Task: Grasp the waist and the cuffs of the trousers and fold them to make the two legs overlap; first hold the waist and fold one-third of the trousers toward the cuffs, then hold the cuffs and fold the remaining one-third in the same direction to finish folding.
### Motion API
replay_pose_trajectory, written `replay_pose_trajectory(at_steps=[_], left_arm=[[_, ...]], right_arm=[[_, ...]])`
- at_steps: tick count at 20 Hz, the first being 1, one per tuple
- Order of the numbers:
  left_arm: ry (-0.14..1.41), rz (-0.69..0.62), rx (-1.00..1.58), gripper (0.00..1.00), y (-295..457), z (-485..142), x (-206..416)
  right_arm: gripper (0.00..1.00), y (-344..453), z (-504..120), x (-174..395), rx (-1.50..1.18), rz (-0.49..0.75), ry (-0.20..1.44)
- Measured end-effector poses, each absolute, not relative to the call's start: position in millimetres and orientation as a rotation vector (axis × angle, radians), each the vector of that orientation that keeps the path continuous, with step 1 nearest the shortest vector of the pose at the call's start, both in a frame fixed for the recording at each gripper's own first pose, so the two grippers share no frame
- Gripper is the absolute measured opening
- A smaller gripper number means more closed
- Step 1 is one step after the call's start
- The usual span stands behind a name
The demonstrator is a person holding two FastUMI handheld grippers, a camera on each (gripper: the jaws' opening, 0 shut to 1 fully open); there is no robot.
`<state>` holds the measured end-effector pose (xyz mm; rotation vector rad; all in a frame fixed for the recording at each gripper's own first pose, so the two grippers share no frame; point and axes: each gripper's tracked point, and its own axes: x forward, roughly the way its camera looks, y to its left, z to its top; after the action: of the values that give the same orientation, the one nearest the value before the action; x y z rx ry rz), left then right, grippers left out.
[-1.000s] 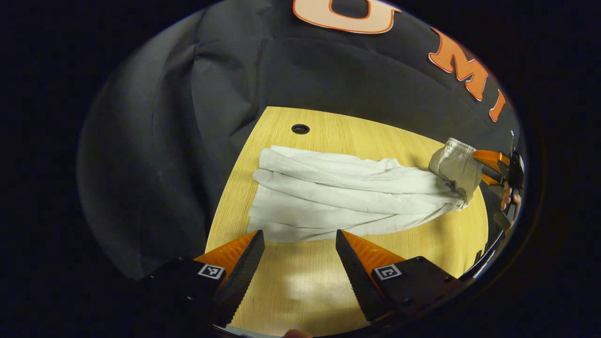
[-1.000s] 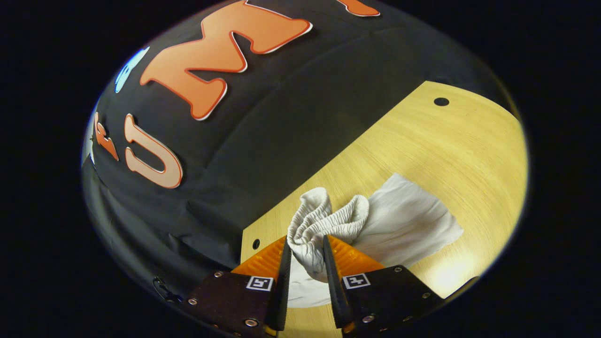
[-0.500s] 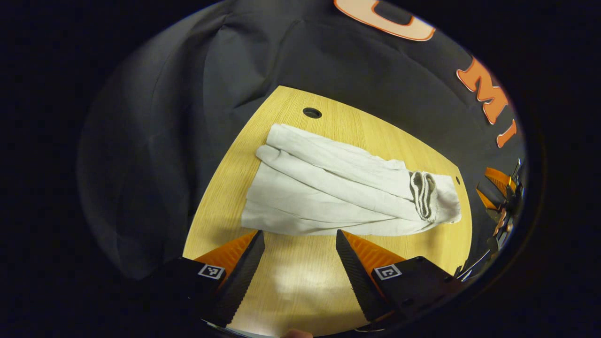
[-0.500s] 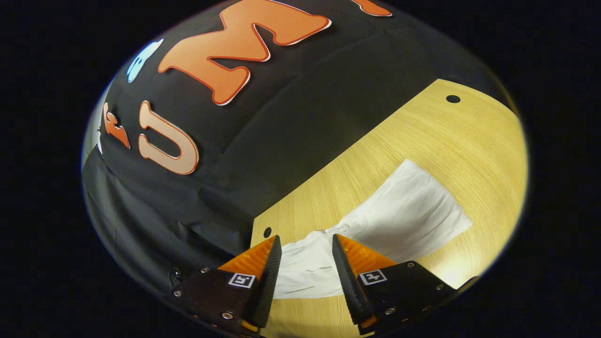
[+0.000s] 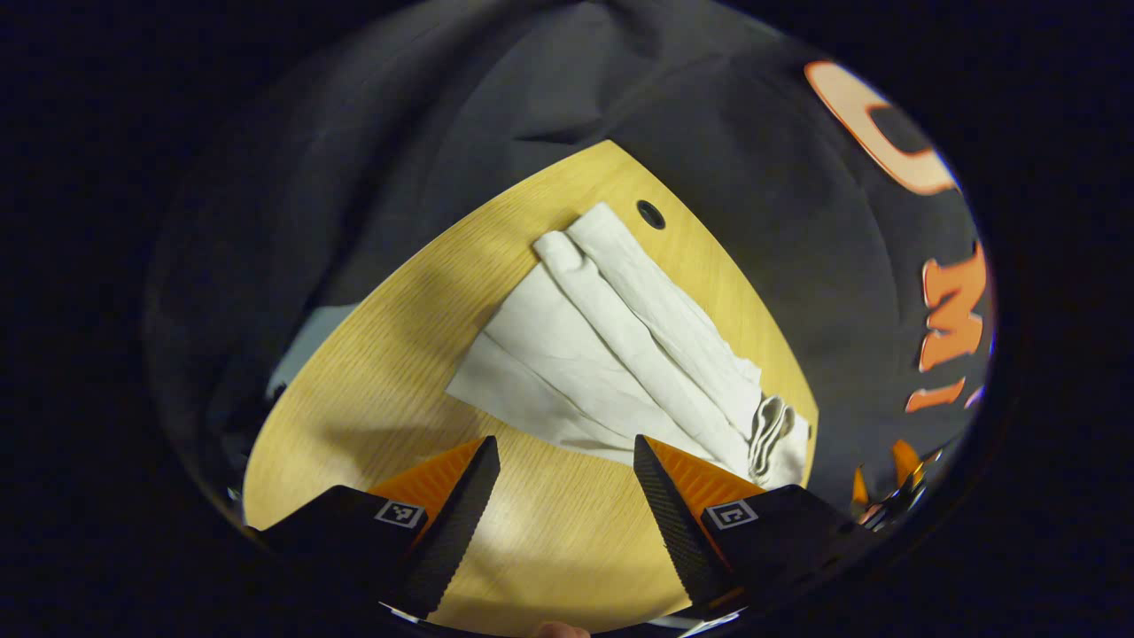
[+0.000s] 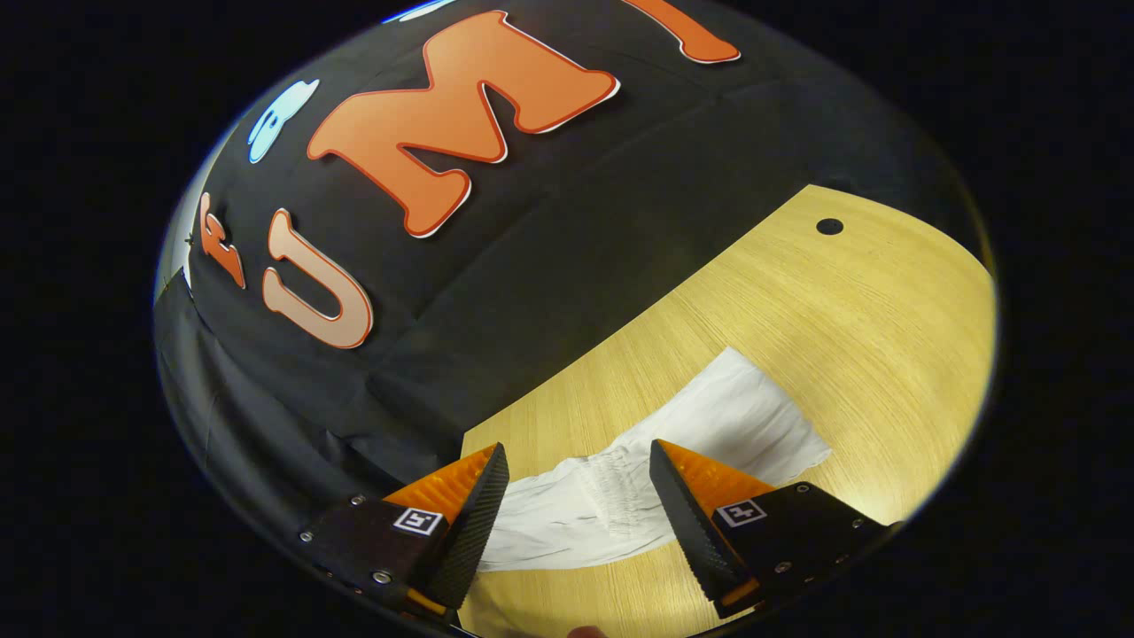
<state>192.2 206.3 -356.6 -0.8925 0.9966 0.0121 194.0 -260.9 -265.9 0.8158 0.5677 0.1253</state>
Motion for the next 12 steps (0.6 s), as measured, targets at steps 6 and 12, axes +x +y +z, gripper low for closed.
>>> replay_pose_trajectory(at_steps=[6,12], left_arm=[[0.928,0.068,-1.043,0.98,234,-368,208],[0.834,0.062,-1.082,0.93,231,-363,248]], right_arm=[[0.97,-280,-265,187,0.812,0.085,0.557],[0.96,-293,-261,180,0.818,0.059,0.541]])
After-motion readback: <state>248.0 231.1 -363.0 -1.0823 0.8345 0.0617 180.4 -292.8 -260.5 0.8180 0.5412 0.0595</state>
